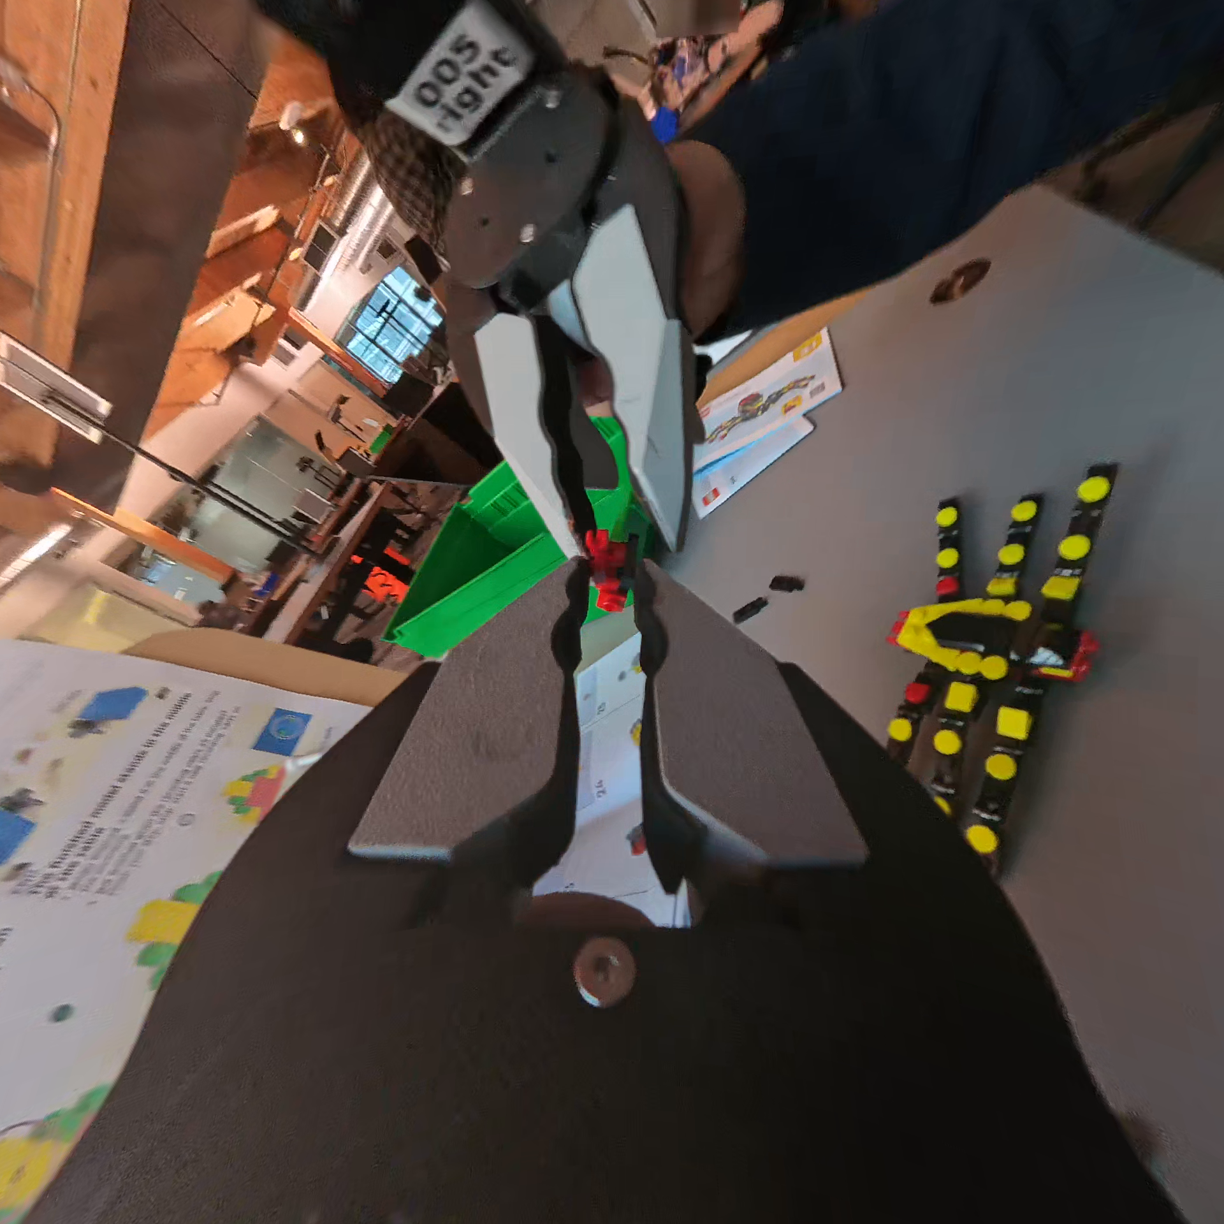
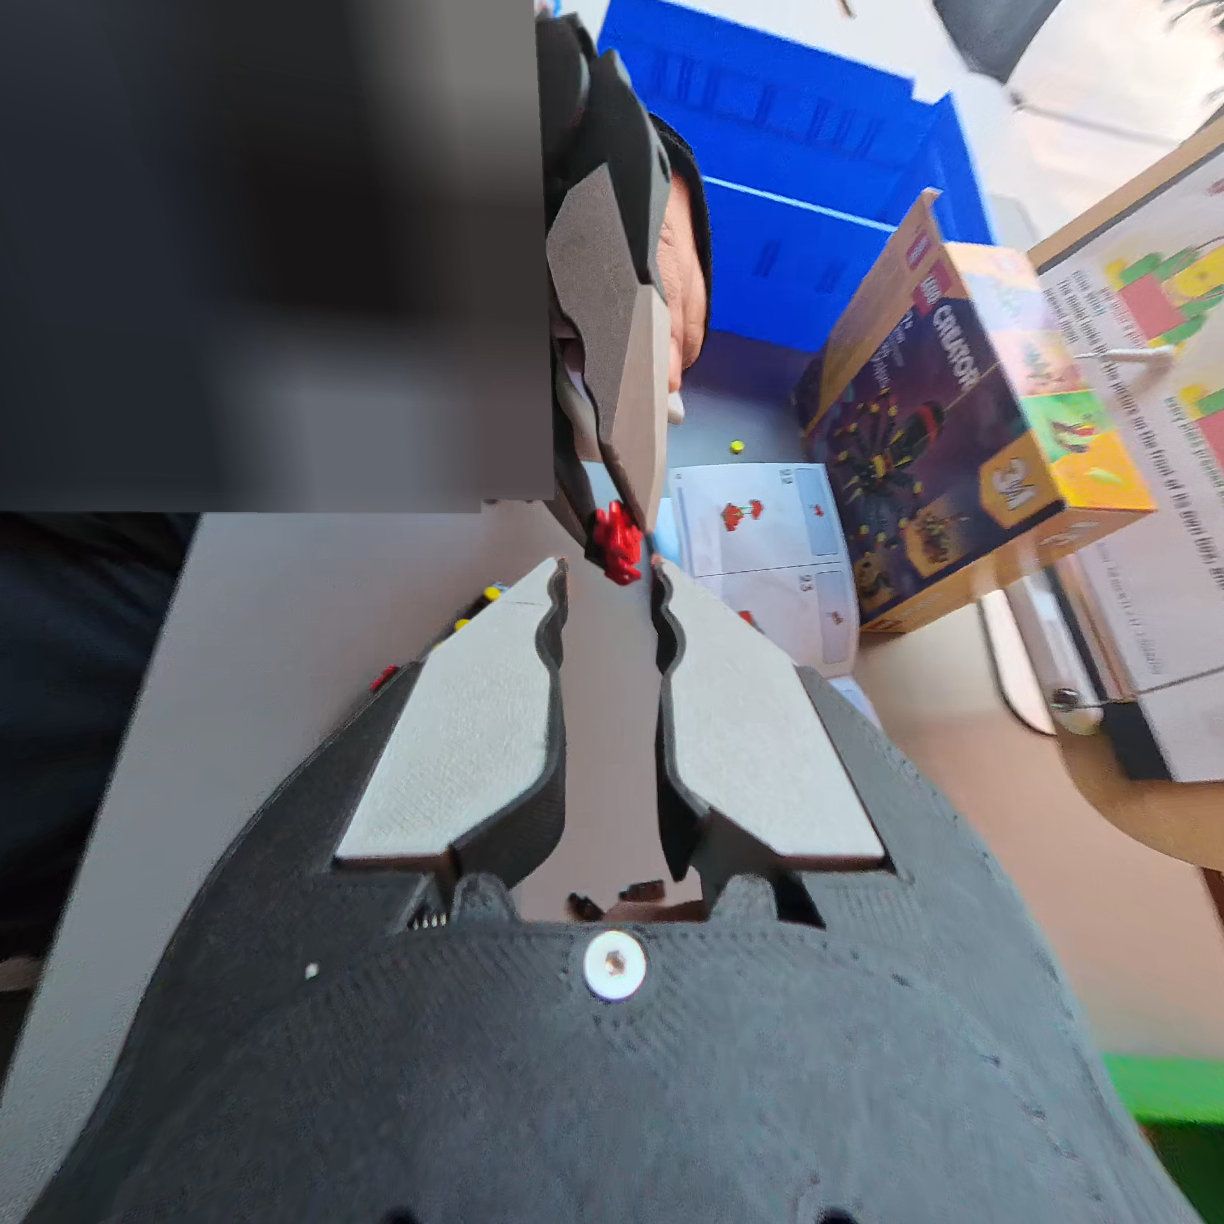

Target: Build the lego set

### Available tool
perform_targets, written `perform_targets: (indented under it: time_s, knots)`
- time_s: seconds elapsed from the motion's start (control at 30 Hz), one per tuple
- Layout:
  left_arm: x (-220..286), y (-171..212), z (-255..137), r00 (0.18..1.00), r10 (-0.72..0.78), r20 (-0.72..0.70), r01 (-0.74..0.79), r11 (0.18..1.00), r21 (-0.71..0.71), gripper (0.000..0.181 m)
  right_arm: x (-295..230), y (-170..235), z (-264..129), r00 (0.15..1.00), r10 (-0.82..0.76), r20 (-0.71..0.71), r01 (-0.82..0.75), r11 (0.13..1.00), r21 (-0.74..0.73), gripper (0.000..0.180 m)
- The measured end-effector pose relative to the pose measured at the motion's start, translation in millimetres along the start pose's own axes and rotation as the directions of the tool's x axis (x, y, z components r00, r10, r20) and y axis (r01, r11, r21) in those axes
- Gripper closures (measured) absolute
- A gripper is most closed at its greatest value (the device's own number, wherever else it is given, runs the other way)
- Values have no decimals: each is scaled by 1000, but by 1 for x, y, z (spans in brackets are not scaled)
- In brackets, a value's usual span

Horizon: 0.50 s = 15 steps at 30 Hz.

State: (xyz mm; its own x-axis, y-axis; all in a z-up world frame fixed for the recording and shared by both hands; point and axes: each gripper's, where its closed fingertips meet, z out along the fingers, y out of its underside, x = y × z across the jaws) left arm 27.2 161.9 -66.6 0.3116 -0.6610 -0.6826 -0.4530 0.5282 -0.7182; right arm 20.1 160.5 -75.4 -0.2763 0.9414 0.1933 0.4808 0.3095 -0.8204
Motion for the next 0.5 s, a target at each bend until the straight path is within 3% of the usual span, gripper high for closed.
perform_targets:
  time_s: [0.2,0.5]
  knots:
    - [-6,-5,-5,993,-114,-33,115,992,46,171,5,-14,-5,964,-187,-191,197,980,35,159]
    - [0,0,-3,986,-148,-74,151,988,38,171,2,-16,-1,933,-265,-243,282,959,39,166]
